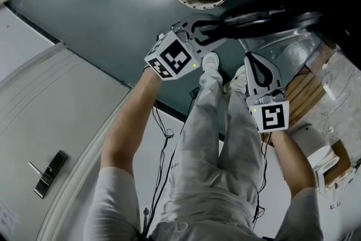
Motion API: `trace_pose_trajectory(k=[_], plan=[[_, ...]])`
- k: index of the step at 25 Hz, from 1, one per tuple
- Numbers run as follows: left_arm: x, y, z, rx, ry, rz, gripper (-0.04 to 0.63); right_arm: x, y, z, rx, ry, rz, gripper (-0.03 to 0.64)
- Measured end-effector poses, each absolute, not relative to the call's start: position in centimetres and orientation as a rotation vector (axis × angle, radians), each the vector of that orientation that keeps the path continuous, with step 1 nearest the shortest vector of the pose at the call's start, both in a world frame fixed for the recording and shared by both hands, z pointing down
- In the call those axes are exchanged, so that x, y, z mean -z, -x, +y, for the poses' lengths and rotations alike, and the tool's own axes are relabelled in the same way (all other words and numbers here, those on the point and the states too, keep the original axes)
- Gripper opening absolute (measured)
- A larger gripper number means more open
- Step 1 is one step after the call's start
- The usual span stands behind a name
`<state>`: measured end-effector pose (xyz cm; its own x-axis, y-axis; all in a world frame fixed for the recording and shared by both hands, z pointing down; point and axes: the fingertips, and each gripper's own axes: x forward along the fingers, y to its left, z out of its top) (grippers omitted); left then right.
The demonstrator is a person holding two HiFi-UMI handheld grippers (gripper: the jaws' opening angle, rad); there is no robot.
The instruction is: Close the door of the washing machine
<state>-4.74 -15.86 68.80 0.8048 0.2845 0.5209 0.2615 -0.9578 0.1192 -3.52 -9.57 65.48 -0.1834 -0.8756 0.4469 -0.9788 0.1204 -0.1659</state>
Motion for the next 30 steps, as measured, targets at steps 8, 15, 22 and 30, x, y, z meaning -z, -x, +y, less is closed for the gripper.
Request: trace_pose_trajectory(k=[8, 15, 22, 30], plan=[[-69.0, 4.5, -15.7, -0.852, -2.878, 0.601, 0.134, -65.9, 3.9, -9.8, -0.643, -1.845, -2.148, 0.011], [-68.9, 4.8, -16.1, -0.836, -2.897, 0.535, 0.096, -66.3, 3.9, -9.7, -0.658, -1.863, -2.126, 0.011], [-68.9, 5.0, -15.3, -0.861, -2.916, 0.469, 0.091, -66.4, 3.1, -8.8, -0.666, -1.910, -2.081, 0.011], [-68.9, 5.3, -12.0, -0.835, -2.914, 0.378, 0.091, -66.5, 2.7, -6.0, -0.689, -1.983, -2.005, 0.011]])
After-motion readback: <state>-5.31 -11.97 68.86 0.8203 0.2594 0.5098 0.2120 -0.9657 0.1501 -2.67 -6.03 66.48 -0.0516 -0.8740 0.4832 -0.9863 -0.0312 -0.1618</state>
